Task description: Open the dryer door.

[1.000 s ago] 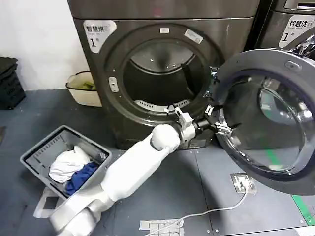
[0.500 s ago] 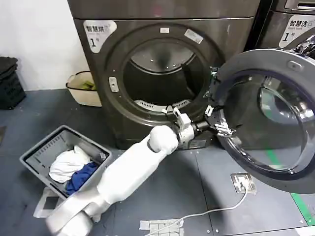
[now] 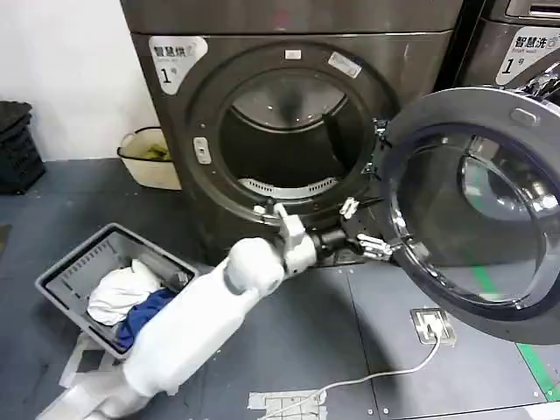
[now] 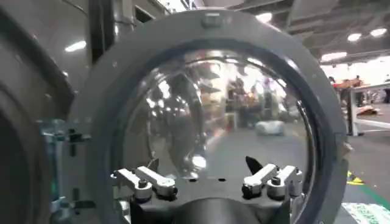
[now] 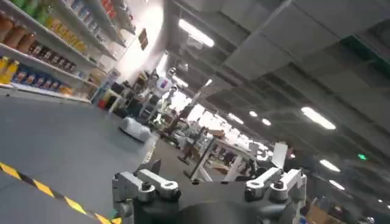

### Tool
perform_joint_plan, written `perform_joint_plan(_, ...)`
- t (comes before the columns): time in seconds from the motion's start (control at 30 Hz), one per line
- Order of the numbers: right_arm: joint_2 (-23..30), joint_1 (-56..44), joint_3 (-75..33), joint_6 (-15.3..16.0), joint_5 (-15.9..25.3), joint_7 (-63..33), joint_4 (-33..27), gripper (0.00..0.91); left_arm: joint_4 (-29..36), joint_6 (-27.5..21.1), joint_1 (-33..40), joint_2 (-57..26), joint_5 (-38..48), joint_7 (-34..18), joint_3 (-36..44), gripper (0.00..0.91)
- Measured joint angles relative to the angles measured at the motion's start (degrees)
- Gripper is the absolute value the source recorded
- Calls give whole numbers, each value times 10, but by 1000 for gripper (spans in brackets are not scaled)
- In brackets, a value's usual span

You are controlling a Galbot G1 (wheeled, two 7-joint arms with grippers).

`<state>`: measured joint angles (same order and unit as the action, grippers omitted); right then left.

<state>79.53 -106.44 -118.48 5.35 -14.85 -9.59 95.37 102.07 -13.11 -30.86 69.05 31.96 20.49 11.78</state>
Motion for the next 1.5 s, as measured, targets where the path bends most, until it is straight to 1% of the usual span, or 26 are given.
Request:
perform_joint_plan(0.23,-4,10,8,1,1,2,7,907,76,-11,-73,-69,-6,-48,-61,907)
perform_joint_plan(0.4,-8,17,16,1,2,5,15,907,135,-32,-161,-122,-14,-74,-136,907)
perform_joint_plan(0.5,-10,23,24,4,3,8,21,907,166,-47,-216,-148,-14,-81,-185,907)
perform_joint_plan(0.63,-14,31,37,6,3,10,27,907,200,-74,-283,-156,-14,-102,-253,907)
perform_joint_plan(0.83,-22,42,54,11,3,16,29,907,231,-95,-386,-158,5,-126,-354,907)
perform_joint_plan(0.9,-25,45,59,12,2,19,29,907,241,-117,-421,-161,29,-143,-393,907)
perform_joint_plan(1.1,-30,55,75,13,1,25,36,907,252,-170,-504,-179,94,-172,-500,907)
perform_joint_plan(1.2,-33,58,84,14,0,29,42,907,252,-201,-535,-196,129,-201,-543,907)
perform_joint_plan(1.27,-35,61,89,14,0,31,45,907,248,-220,-546,-211,152,-223,-566,907)
perform_joint_plan(1.33,-36,63,94,14,-1,33,47,907,241,-250,-548,-229,183,-250,-584,907)
perform_joint_plan(1.43,-37,65,102,15,-4,35,48,907,228,-289,-544,-255,242,-301,-594,907)
perform_joint_plan(1.5,-36,66,108,15,-8,36,49,907,220,-291,-539,-274,288,-339,-595,907)
